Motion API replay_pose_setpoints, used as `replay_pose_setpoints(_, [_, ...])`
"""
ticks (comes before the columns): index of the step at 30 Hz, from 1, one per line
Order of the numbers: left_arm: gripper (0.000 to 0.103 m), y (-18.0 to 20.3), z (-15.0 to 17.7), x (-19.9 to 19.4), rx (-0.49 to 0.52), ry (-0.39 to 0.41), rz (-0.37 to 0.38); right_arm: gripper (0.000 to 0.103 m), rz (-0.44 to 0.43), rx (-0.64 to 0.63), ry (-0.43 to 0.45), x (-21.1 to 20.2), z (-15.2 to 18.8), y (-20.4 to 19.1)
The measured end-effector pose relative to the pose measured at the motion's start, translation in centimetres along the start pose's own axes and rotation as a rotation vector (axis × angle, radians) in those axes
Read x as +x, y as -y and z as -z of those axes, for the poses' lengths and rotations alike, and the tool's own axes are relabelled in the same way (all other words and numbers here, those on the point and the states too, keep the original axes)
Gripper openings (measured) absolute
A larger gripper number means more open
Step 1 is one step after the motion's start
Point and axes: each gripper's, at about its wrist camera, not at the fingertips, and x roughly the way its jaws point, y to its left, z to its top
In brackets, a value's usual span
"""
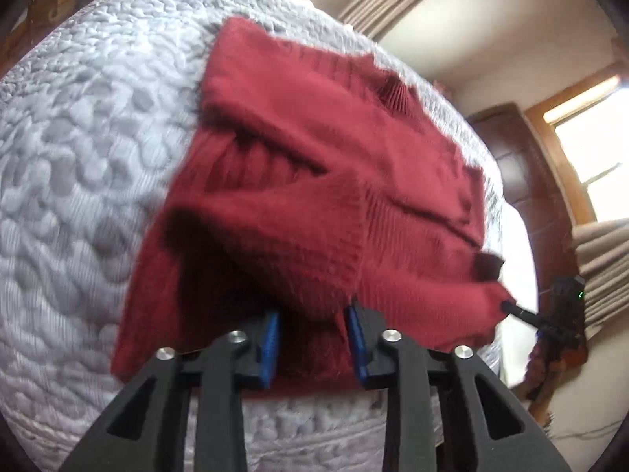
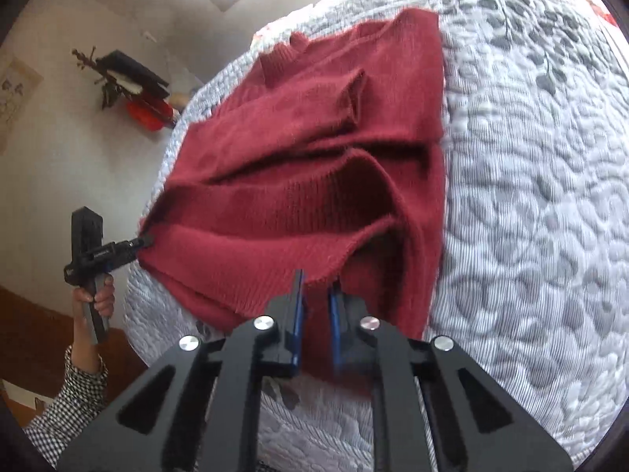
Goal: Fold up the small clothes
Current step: 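Lift the hem with both tools and fold it toward the collar, then lay the folded hem near the collar and open both tools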
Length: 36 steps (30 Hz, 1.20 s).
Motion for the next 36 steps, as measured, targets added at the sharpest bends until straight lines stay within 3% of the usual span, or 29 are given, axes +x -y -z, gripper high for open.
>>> replay_pose_setpoints(3, [0.026, 0.7, -2.3, -0.8, 0.008, 0.079, -0.040, 0.010, -0.005, 0.033, 0.042, -0.7, -1.9, 0.6])
replay_pose_setpoints(4, [0.031, 0.8, -3.1, -1.0, 0.005, 0.098, -0.042, 0.012, -0.001, 0.044, 0.051, -0.7, -2.4, 0.8])
replay_pose_setpoints(5, [0.036, 0.8, -3.9, -1.4, 0.007, 0.132, -0.055, 0.019, 0.018, 0.049, 0.063, -0.8, -2.8, 1.1])
replay_pose_setpoints(6, [0.048, 0.8, -4.4, -1.7, 0.006, 0.156, -0.073, 0.039, 0.044, 0.053, 0.067, -0.9, -3.2, 1.4])
replay_pose_setpoints(8, [0.061, 0.5, -5.0, -2.7, 0.005, 0.187, -0.101, 0.055, 0.040, 0.070, 0.075, -1.1, -3.4, 1.9])
replay_pose_setpoints(11, [0.072, 0.0, -5.1, -3.7, 0.028, 0.203, -0.118, 0.056, 0.050, 0.035, 0.084, -1.8, -2.9, 2.4])
replay_pose_setpoints(14, [0.073, -0.1, -4.7, -3.8, 0.087, 0.195, -0.179, 0.064, 0.081, -0.001, 0.080, -2.6, -2.5, 3.1])
replay_pose_setpoints(21, [0.075, 2.0, -4.2, -1.2, 0.274, 0.137, -0.275, 0.064, 0.092, -0.050, 0.034, -0.8, -3.2, 3.0])
replay_pose_setpoints(25, [0.078, 3.2, -4.4, 0.8, 0.347, 0.086, -0.307, 0.070, 0.127, -0.091, -0.005, 1.3, -3.9, 2.1])
replay_pose_setpoints(33, [0.073, 3.6, -5.2, 4.1, 0.402, 0.029, -0.379, 0.069, 0.233, -0.182, -0.081, 5.3, -4.9, 0.9])
replay_pose_setpoints(34, [0.066, 3.5, -5.2, 4.2, 0.405, 0.033, -0.377, 0.066, 0.236, -0.191, -0.089, 5.6, -5.0, 0.8])
replay_pose_setpoints(36, [0.041, 3.5, -5.3, 4.3, 0.405, 0.032, -0.365, 0.035, 0.231, -0.226, -0.108, 6.1, -4.8, 0.1])
